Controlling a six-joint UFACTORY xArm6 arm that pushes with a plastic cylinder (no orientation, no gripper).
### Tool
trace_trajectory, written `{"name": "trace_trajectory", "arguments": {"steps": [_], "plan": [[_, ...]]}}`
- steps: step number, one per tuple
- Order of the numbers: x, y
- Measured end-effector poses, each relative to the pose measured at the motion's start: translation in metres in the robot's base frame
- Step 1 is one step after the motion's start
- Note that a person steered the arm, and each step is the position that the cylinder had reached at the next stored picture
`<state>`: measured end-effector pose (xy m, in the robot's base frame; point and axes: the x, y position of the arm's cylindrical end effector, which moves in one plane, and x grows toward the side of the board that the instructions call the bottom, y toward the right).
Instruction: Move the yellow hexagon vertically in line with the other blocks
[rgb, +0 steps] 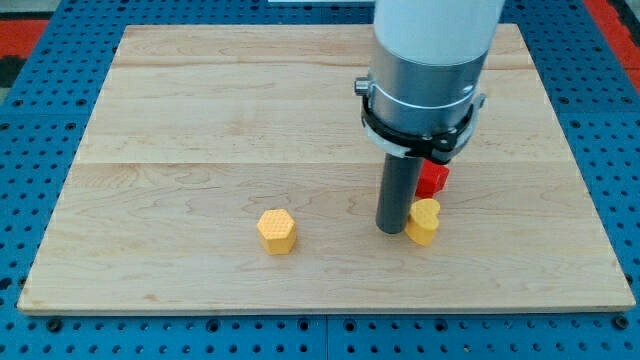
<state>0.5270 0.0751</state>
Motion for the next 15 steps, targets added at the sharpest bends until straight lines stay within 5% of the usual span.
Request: {"name": "trace_trajectory", "arguments": {"steps": [2,3,4,5,6,9,11,12,15], "plan": [[0.023,0.004],[0.067,-0.036],[0.091,-0.122],[0.058,-0.21],[0.004,-0.189],[0.032,-0.037],[0.031,-0.02],[0.045,-0.066],[0.067,0.015]]}}
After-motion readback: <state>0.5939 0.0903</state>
